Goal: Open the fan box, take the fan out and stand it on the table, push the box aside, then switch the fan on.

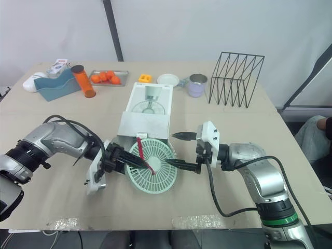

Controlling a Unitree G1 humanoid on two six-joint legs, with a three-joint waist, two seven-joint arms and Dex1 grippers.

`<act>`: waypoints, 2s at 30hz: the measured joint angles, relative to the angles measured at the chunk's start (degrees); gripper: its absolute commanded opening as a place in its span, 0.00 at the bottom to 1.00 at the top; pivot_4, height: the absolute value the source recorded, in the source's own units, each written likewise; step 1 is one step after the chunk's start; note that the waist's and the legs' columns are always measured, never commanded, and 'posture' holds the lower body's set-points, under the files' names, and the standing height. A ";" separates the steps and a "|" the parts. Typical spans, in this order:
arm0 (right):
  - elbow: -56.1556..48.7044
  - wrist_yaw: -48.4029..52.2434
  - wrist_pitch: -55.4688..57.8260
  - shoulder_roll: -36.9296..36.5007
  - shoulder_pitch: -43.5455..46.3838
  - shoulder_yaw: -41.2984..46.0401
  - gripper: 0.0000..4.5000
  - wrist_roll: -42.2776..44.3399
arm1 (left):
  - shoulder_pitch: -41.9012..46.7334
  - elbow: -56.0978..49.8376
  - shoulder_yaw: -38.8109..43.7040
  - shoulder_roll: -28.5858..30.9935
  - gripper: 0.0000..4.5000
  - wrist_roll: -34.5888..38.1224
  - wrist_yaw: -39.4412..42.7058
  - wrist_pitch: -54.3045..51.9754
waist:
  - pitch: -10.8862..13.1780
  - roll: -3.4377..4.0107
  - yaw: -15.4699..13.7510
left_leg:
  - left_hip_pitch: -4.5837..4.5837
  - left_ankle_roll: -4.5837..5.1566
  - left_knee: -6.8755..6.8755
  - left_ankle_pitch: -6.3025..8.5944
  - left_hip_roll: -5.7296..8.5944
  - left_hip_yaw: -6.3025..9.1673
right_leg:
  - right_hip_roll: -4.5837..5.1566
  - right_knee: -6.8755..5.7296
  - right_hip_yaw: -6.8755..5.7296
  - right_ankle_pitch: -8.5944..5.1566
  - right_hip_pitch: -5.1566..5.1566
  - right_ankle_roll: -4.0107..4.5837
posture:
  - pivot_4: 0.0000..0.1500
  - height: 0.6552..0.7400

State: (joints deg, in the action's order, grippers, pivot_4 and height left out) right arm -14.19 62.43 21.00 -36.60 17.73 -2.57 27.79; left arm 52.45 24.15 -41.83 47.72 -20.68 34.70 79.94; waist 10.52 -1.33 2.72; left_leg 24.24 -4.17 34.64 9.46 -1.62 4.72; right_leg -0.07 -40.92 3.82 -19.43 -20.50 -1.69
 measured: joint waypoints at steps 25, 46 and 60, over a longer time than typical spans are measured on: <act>5.49 0.78 -1.87 -0.06 2.43 3.48 1.00 1.35 | -22.19 -38.34 19.08 13.73 0.43 59.24 19.04 -62.62 | 0.01 0.06 0.63 | -0.99 0.10 -0.15 0.06 -0.15 -0.20 | -0.16 -0.03 0.31 -0.46 0.74 -0.30 | 1.00 1.00; 5.15 4.98 -2.89 0.77 4.37 1.87 1.00 3.71 | -25.45 -48.06 45.54 14.02 0.43 91.26 3.08 -121.58 | 0.22 -0.14 0.37 | -0.68 0.13 -0.17 0.12 -0.15 -0.16 | -0.15 0.09 0.30 -0.48 0.52 -0.32 | 1.00 1.00; 5.44 7.20 -1.99 3.64 9.95 -2.02 1.00 4.39 | -43.92 -51.52 82.08 11.68 0.43 106.29 -34.06 -130.22 | 0.38 -0.39 -0.09 | -0.18 0.04 -0.12 0.10 -0.12 0.00 | 0.01 0.13 0.12 -0.27 0.15 0.06 | 1.00 1.00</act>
State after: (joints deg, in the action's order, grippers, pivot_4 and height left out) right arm -8.75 69.63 19.00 -32.96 27.68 -4.59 32.18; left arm 8.53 -27.37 40.25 59.41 85.61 0.64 -50.28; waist 10.90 -1.72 2.63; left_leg 24.06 -4.12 34.52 9.56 -1.74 4.72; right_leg -0.06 -40.80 3.94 -19.70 -20.35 -1.63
